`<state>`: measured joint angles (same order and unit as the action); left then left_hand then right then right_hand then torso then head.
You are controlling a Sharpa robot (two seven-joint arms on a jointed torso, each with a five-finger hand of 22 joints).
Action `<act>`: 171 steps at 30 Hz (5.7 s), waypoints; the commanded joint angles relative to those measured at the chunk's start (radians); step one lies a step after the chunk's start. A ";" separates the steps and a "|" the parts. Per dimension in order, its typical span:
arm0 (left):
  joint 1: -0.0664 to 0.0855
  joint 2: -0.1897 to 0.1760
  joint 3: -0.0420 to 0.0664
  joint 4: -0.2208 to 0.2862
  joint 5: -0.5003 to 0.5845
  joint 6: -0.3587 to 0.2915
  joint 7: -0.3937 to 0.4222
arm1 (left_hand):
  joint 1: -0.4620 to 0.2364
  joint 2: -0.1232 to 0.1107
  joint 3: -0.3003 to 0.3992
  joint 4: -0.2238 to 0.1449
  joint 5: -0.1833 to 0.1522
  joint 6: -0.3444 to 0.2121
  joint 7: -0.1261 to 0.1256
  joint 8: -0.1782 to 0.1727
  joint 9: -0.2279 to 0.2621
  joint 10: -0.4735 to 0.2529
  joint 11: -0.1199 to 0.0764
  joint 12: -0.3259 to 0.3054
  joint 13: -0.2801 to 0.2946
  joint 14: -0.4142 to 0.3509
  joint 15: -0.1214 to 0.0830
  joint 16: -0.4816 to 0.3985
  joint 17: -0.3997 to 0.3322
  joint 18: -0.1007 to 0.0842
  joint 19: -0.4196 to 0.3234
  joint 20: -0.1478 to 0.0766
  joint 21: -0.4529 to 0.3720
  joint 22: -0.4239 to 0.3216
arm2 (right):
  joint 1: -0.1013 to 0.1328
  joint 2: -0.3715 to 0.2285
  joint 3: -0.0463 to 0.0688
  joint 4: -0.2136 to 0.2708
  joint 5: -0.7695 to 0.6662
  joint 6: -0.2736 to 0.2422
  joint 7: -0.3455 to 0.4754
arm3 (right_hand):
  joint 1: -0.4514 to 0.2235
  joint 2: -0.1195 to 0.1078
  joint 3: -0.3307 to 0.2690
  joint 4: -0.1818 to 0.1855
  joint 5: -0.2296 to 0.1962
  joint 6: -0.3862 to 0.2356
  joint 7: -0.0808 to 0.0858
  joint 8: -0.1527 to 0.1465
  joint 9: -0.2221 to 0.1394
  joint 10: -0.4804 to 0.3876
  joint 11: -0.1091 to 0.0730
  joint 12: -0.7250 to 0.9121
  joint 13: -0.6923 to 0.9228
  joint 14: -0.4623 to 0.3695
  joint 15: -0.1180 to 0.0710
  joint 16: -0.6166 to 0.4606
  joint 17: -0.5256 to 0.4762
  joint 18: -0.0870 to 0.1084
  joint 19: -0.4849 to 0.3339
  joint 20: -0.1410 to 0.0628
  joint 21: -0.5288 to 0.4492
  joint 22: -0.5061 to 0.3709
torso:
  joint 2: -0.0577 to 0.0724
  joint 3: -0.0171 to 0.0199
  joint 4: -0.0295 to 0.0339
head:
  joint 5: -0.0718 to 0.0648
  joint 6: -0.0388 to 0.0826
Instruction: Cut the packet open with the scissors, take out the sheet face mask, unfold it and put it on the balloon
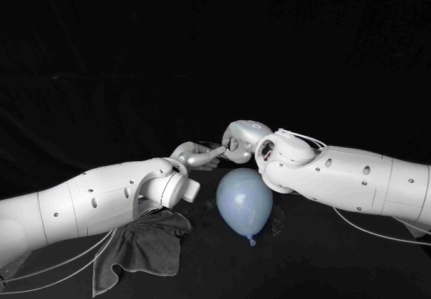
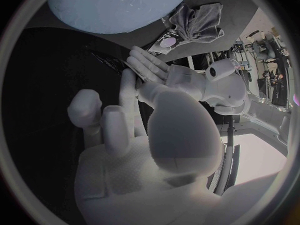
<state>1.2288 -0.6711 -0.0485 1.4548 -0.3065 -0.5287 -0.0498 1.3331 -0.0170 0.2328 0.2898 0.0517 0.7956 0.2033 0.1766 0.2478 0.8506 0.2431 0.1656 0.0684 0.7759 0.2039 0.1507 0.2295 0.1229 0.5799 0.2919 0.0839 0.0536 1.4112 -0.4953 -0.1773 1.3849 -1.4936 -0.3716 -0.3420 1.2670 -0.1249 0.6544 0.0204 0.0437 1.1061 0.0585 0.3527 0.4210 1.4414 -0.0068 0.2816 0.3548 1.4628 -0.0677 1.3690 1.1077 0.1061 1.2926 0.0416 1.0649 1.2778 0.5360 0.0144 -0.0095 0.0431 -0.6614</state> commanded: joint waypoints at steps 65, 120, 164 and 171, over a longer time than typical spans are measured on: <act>0.000 -0.025 -0.001 0.014 -0.092 -0.010 0.006 | -0.092 -0.111 0.812 -0.231 -0.002 0.147 -0.028 0.311 0.283 0.349 -0.110 -0.100 -0.003 0.228 -0.084 0.014 -0.017 0.047 0.239 -0.002 0.066 0.017 | 0.001 -0.032 0.005 -0.038 0.149 -0.131 0.052 | -0.071 -0.072 -0.028 -0.016 0.012 -0.162 0.075 -0.027 0.024 -0.178 0.059 -0.020 0.039 -0.094 0.054 -0.111 -0.194 0.044 -0.199 0.041 -0.292 -0.125 | -0.001 0.0006 -0.0016 | 0.019 -0.005; 0.002 -0.013 0.000 0.000 -0.062 0.032 -0.034 | -0.135 -0.128 0.847 -0.254 0.003 0.150 -0.031 0.324 0.317 0.352 -0.112 -0.099 -0.002 0.224 -0.083 0.008 -0.018 0.038 0.217 -0.002 0.063 0.018 | -0.001 -0.100 -0.006 0.124 -0.331 0.018 0.199 | 0.060 0.044 -0.035 -0.059 0.006 -0.074 0.039 -0.012 -0.027 0.064 0.029 1.202 1.117 0.108 0.034 0.202 0.463 -0.033 0.095 0.027 0.174 0.176 | 0.000 -0.0004 -0.0003 | 0.036 -0.016; 0.005 -0.023 0.000 0.049 -0.079 0.047 -0.022 | -0.149 -0.119 0.860 -0.258 0.000 0.139 -0.027 0.318 0.329 0.335 -0.105 -0.103 -0.004 0.197 -0.074 -0.010 -0.025 0.029 0.199 -0.001 0.059 0.016 | -0.007 -0.056 -0.006 0.056 -0.364 0.072 0.061 | -0.004 -0.100 -0.090 -0.069 0.005 -0.241 0.077 -0.146 -0.094 0.000 0.059 1.141 1.062 0.106 0.060 0.200 0.456 -0.017 0.039 0.049 0.077 0.161 | 0.000 -0.0001 -0.0007 | 0.034 -0.018; 0.010 -0.026 0.000 0.058 -0.085 0.037 -0.012 | -0.154 -0.115 0.860 -0.261 0.000 0.137 -0.019 0.314 0.341 0.276 -0.091 -0.105 -0.006 0.150 -0.058 -0.036 -0.035 0.016 0.180 -0.001 0.053 0.016 | -0.007 -0.053 -0.007 0.051 -0.360 0.076 0.060 | -0.005 -0.096 -0.100 -0.063 0.005 -0.235 0.078 -0.148 -0.097 0.003 0.063 1.146 1.068 0.108 0.064 0.202 0.463 -0.018 0.044 0.052 0.084 0.164 | 0.000 0.0001 -0.0008 | 0.034 -0.015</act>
<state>1.2342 -0.6989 -0.0510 1.5046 -0.3798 -0.4974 -0.0950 1.1795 -0.1391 1.0516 0.0647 0.0504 0.9354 0.1842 0.4975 0.5861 1.1298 0.1530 0.0667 0.0633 0.9300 0.1453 0.1177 0.1949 0.1498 0.7623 0.2912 0.1405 0.0706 1.4044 -0.5490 -0.1830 1.4400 -1.8395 -0.3293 -0.2656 1.2621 -0.2201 0.5571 -0.0429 0.0520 0.8696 0.1377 0.2074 0.3248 1.4432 0.0519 1.4278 1.3081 1.4664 -0.0105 1.5635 1.3082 0.0833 1.3389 0.0916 1.1479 1.3080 0.5358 0.0142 -0.0103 0.0773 -0.6779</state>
